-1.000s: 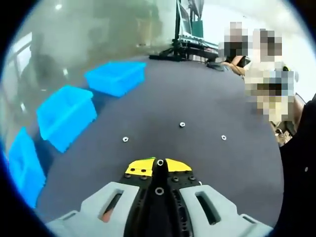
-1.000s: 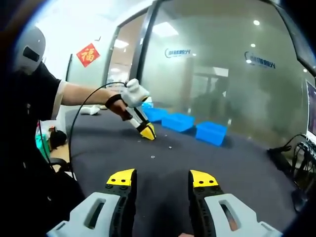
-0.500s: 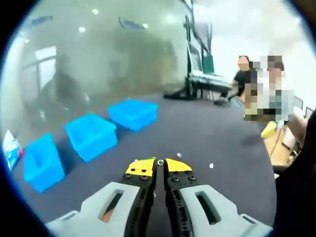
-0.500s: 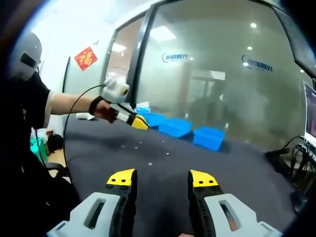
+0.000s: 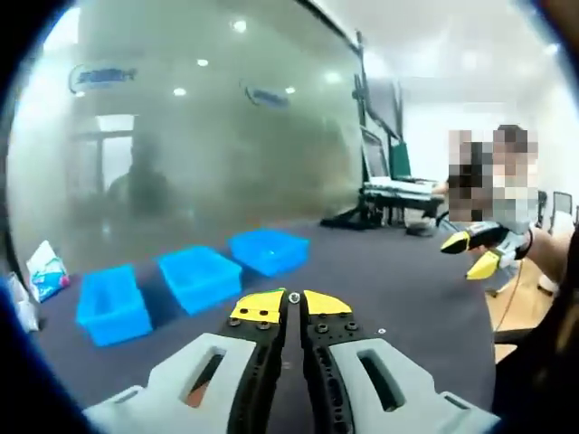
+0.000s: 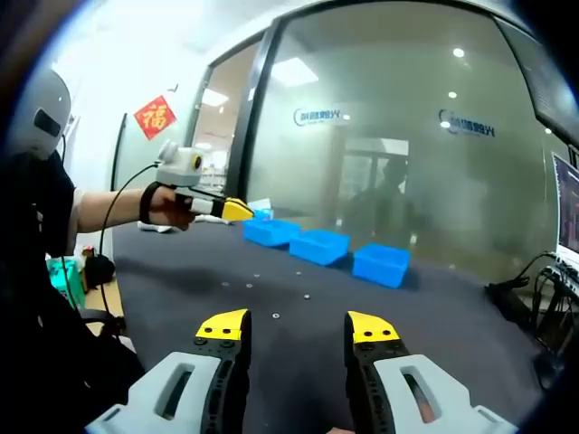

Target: Sort the screws, nuts, and washers into the corresponding bins

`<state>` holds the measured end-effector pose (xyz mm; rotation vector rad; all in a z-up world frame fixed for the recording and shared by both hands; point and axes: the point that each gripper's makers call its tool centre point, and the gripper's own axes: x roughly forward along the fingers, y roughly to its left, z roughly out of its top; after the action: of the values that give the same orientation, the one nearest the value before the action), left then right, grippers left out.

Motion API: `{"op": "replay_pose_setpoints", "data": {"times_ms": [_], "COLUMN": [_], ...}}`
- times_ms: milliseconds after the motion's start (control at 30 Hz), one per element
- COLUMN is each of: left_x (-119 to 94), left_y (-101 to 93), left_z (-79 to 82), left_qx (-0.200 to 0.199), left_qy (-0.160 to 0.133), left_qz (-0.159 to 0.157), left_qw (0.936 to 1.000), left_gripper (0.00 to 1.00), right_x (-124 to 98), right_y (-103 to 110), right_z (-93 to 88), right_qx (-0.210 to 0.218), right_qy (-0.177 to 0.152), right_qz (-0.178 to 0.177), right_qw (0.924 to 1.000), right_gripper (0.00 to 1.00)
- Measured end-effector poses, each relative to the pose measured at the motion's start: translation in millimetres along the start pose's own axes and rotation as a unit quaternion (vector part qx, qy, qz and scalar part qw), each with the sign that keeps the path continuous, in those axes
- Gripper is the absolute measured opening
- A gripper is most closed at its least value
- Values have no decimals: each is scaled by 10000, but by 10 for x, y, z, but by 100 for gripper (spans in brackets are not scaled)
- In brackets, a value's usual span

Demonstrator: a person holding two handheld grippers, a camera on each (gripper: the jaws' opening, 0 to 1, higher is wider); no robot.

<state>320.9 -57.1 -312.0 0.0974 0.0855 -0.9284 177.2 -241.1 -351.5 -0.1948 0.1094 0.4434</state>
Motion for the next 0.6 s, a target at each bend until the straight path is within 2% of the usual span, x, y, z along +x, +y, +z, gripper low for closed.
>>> {"op": "replay_pose_setpoints", "data": {"times_ms": [100,200,300,367,433,600], "left_x": [-31,-58,-70,-74,-61,-12], "left_y": [188,498,757,954,1112,1516], "left_z": [26,65,92,74,85,98], "left_qx": [-64,-153,-208,-382,-231,-231], "left_qy": [-81,-167,-228,-177,-163,-74], "left_qz": [218,602,851,1077,1213,1584], "left_qw": [9997,9979,9959,9933,9922,9871], "left_gripper": [4,4,4,4,4,4], "right_x": [1,-1,2,4,5,9], "right_y": [8,14,20,25,30,31], "right_z": [6,14,5,-5,-25,-45], "right_qx": [-5,17,15,38,37,79], "right_qy": [-13,-43,-34,-27,-4,-1], "right_qz": [7,10,17,27,37,39], "right_qw": [10000,10000,10000,10000,10000,10000], "right_gripper": [38,38,38,38,38,38]}}
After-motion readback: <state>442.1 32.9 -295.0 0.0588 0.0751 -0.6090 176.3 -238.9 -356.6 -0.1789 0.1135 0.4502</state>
